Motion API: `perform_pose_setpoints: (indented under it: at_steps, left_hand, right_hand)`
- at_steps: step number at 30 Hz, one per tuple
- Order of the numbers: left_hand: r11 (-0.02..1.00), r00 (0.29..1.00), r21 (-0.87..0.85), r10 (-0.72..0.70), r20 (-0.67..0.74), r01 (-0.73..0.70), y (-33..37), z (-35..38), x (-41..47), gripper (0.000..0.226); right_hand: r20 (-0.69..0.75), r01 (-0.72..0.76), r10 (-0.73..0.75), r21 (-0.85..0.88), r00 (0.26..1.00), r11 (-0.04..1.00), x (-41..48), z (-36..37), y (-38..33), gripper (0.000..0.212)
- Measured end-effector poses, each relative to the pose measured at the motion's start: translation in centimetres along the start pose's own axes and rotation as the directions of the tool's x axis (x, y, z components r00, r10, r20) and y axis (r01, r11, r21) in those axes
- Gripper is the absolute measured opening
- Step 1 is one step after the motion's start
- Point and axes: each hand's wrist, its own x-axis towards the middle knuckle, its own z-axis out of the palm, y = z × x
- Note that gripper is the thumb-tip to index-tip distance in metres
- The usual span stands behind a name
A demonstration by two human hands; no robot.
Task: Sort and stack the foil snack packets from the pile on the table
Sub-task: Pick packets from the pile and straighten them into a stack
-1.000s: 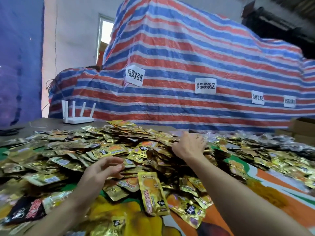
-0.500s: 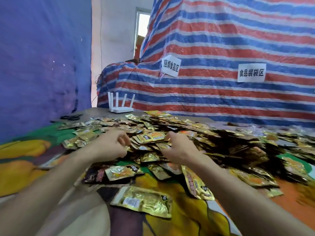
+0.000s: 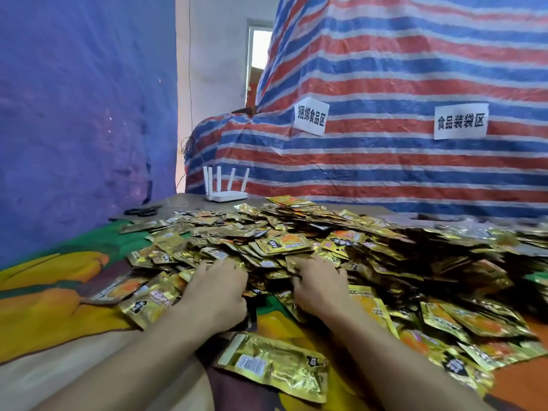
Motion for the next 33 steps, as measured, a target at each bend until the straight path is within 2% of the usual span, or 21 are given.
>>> perform_pose_setpoints:
  at_steps: [3, 5, 8, 10, 12, 15, 18, 23, 25, 29, 31, 33]
  left_hand:
    - [0.999, 0.991, 0.036, 0.014, -0.135, -0.010, 0.0, 0.6, 1.2, 0.024]
    - [1.000, 0.992, -0.010, 0.016, -0.127, -0.017, 0.2, 0.7, 1.8, 0.037]
    - [0.996, 0.991, -0.084, -0.024, -0.128, 0.013, 0.7, 0.9, 2.3, 0.027]
    - [0.994, 0.978, -0.100, -0.051, -0.201, 0.032, 0.7, 1.4, 2.4, 0.017]
    - [0.991, 0.957, -0.127, -0.082, -0.277, 0.048, 0.4, 1.7, 2.5, 0.029]
    - [0.982, 0.934, -0.187, -0.085, -0.348, 0.020, 0.0, 1.5, 2.2, 0.036]
    - [0.941, 0.900, -0.336, -0.115, -0.420, -0.036, -0.2, 0.5, 1.5, 0.032]
    - [0.718, 0.800, -0.679, -0.312, -0.513, -0.155, -0.6, -1.0, 1.0, 0.013]
    - [0.572, 0.784, -0.796, -0.394, -0.479, -0.199, -0.6, -1.3, 1.1, 0.011]
    - [0.264, 0.761, -0.928, -0.535, -0.367, -0.262, -1.0, -1.6, 1.4, 0.016]
    - [0.126, 0.772, -0.952, -0.560, -0.300, -0.278, -1.5, -1.5, 1.5, 0.024]
    - [-0.034, 0.830, -0.967, -0.521, -0.198, -0.252, -1.7, -1.2, 1.5, 0.031]
  right_hand:
    - [-0.126, 0.030, -0.024, 0.050, 0.992, 0.998, -0.3, -0.5, 0.1, 0.024]
    - [-0.186, 0.045, -0.032, 0.065, 0.982, 0.997, -0.4, -0.9, 0.0, 0.025]
    - [-0.255, 0.085, -0.060, 0.089, 0.965, 0.992, -0.6, -1.2, -0.2, 0.026]
    - [-0.297, 0.110, -0.076, 0.101, 0.952, 0.989, -0.7, -1.4, -0.2, 0.026]
    - [-0.361, 0.130, -0.078, 0.122, 0.929, 0.984, -0.8, -1.8, -0.2, 0.023]
    - [-0.484, 0.178, -0.041, 0.240, 0.874, 0.954, -1.0, -2.3, -0.1, 0.018]
    - [-0.545, 0.220, 0.053, 0.423, 0.837, 0.879, -1.0, -2.9, 0.3, 0.018]
    - [-0.540, 0.318, 0.215, 0.723, 0.814, 0.613, -1.2, -3.8, 1.2, 0.023]
    - [-0.508, 0.324, 0.245, 0.782, 0.826, 0.532, -1.3, -3.9, 1.3, 0.026]
    - [-0.393, 0.311, 0.311, 0.908, 0.866, 0.282, -1.3, -4.4, 1.1, 0.026]
    - [-0.372, 0.298, 0.324, 0.920, 0.870, 0.256, -1.4, -4.5, 1.1, 0.021]
    - [-0.342, 0.262, 0.287, 0.923, 0.895, 0.282, -1.6, -4.1, 1.0, 0.014]
